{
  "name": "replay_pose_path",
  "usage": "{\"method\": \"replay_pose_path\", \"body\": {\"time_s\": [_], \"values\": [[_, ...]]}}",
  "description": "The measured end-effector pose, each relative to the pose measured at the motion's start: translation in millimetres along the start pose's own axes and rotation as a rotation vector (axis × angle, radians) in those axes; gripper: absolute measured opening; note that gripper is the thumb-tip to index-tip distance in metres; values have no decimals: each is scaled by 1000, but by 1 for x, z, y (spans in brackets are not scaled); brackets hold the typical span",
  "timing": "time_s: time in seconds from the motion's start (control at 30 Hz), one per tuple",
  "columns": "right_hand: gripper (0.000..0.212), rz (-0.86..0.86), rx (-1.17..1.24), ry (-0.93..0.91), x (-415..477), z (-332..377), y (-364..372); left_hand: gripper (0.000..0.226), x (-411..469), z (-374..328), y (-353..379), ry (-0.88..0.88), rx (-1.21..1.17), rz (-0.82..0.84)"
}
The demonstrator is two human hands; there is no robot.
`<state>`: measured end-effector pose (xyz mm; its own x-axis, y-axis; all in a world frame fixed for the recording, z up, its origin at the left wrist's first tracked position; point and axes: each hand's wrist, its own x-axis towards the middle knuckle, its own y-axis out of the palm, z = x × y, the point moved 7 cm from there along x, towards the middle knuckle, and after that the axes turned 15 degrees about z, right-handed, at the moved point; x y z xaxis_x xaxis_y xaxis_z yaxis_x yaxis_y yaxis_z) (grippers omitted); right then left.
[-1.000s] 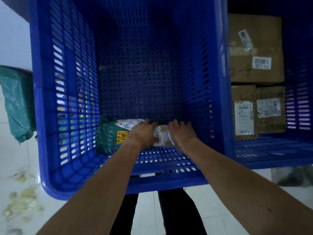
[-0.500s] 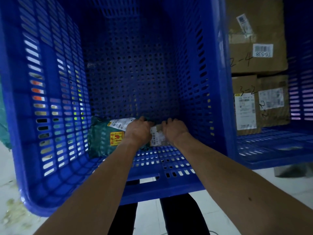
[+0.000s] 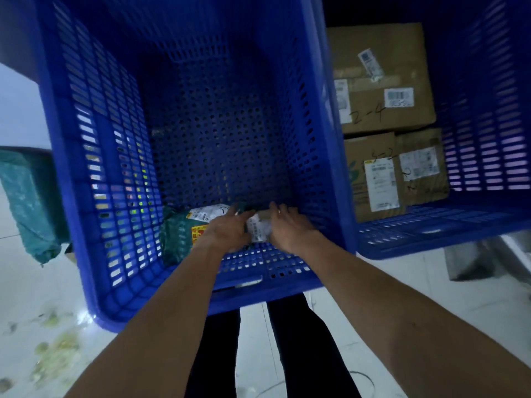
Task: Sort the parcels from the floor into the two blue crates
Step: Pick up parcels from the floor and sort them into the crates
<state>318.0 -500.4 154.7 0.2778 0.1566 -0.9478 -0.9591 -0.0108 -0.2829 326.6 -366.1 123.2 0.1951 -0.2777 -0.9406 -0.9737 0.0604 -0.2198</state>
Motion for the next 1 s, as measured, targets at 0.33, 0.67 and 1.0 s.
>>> {"method": "replay_pose_path", "body": {"time_s": [0.33,0.67,1.0], "values": [[77,-116,471,-64,-182,9,-27,63,-182,-25,-8,1,-154,-56],[61,-56,544,-109,-262,16,2,57,-305,-27,1,-20,-450,-257],[45,-19,349,-218,-267,106,16,57,-377,46,56,-110,-745,-434]]}}
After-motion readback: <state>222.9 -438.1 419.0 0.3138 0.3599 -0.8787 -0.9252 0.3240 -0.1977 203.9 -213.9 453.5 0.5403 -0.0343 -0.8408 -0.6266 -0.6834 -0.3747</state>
